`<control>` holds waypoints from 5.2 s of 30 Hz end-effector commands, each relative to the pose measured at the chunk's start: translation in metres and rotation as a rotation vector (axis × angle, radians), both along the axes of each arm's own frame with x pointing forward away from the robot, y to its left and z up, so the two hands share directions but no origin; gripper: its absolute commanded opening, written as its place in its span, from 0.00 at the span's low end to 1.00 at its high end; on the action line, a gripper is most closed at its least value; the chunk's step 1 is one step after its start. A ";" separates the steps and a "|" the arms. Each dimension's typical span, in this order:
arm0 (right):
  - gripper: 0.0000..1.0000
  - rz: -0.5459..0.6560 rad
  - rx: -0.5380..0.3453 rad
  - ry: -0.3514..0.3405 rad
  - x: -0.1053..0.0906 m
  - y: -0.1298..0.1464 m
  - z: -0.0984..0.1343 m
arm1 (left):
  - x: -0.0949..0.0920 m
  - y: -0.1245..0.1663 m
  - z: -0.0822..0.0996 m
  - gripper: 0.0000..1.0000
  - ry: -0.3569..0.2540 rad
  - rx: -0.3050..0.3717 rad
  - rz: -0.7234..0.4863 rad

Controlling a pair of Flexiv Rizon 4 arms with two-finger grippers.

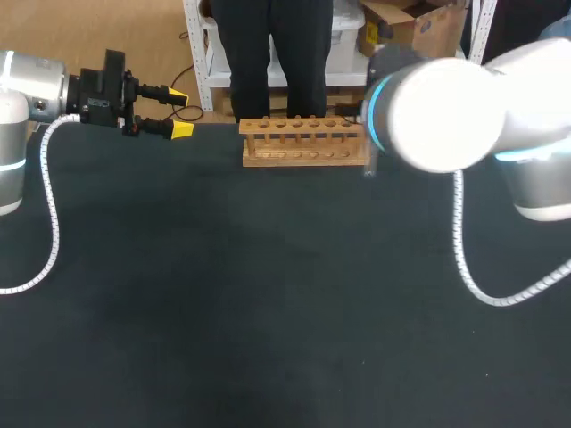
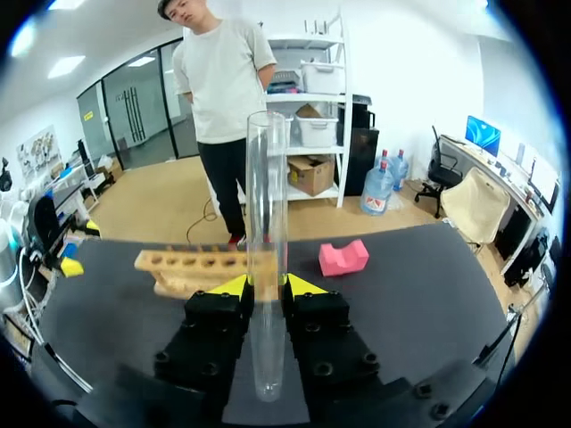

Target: Grasp the test tube, adjust it, and insert it.

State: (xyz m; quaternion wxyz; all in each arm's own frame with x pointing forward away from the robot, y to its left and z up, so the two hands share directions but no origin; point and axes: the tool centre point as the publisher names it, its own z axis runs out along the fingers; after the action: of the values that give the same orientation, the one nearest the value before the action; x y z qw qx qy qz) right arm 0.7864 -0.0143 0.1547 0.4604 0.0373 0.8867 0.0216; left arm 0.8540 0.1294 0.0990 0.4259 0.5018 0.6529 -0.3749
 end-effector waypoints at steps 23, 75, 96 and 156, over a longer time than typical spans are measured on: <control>0.00 -0.050 0.069 -0.266 0.065 0.045 0.025 | 0.000 0.000 0.000 1.00 -0.001 0.000 0.000; 0.00 0.091 0.049 -0.571 0.106 0.045 0.009 | 0.000 0.000 0.000 1.00 -0.001 0.000 0.000; 0.00 0.102 0.032 -0.570 0.118 0.041 0.000 | 0.000 0.000 0.000 1.00 -0.001 0.000 0.000; 0.00 0.127 0.083 -0.528 0.119 0.048 -0.063 | 0.000 0.000 0.000 1.00 -0.001 0.000 0.000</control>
State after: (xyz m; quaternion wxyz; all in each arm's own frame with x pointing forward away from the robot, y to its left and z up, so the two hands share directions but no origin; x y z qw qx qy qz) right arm 0.9054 0.0358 0.0956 0.6669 0.0169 0.7417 0.0690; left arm 0.8540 0.1294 0.0990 0.4259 0.5018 0.6529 -0.3749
